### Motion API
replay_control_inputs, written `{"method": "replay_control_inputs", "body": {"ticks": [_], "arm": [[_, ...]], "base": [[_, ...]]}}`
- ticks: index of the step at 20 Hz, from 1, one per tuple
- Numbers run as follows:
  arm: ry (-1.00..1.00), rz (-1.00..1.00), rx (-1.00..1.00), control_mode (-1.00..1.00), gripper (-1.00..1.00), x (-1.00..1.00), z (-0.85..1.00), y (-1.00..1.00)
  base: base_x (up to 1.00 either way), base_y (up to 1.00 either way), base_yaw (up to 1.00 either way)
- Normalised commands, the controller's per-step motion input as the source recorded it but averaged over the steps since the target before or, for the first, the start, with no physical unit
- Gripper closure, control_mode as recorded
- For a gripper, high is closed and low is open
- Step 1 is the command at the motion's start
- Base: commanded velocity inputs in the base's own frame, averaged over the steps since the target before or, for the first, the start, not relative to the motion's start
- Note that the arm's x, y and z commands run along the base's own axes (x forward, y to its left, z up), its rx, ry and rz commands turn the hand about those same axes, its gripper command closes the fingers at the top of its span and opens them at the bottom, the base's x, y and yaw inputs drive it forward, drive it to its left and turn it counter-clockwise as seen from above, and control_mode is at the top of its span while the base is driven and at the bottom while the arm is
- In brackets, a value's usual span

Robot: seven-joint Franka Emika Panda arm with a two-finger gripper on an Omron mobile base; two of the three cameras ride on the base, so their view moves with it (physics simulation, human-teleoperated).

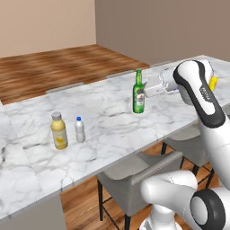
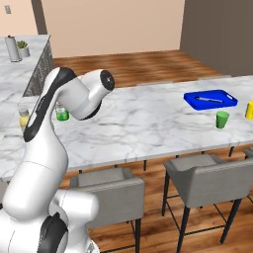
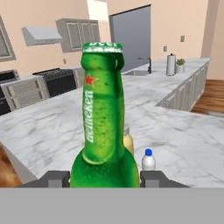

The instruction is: Place the drinks on the dining counter in a tight cluster.

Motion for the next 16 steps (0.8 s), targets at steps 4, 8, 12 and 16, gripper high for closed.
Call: {"method": "replay_control_inputs", "body": {"ticks": [4,8,12,16], "arm": [[0.01,0.00,0.00,-1.00,1.00,0.49,-0.03,0.31],[0.01,0.02,0.00,-1.00,1.00,0.99,-0.06,0.50],[0.03,0.00,-0.06,-1.00,1.00,0.87,0.00,0.58],[-0.04,0.00,-0.07,-1.00,1.00,0.33,-0.36,0.42]], "base": [[0.36,0.25,0.00],[0.00,0.00,0.00],[0.00,0.00,0.00],[0.00,0.00,0.00]]}}
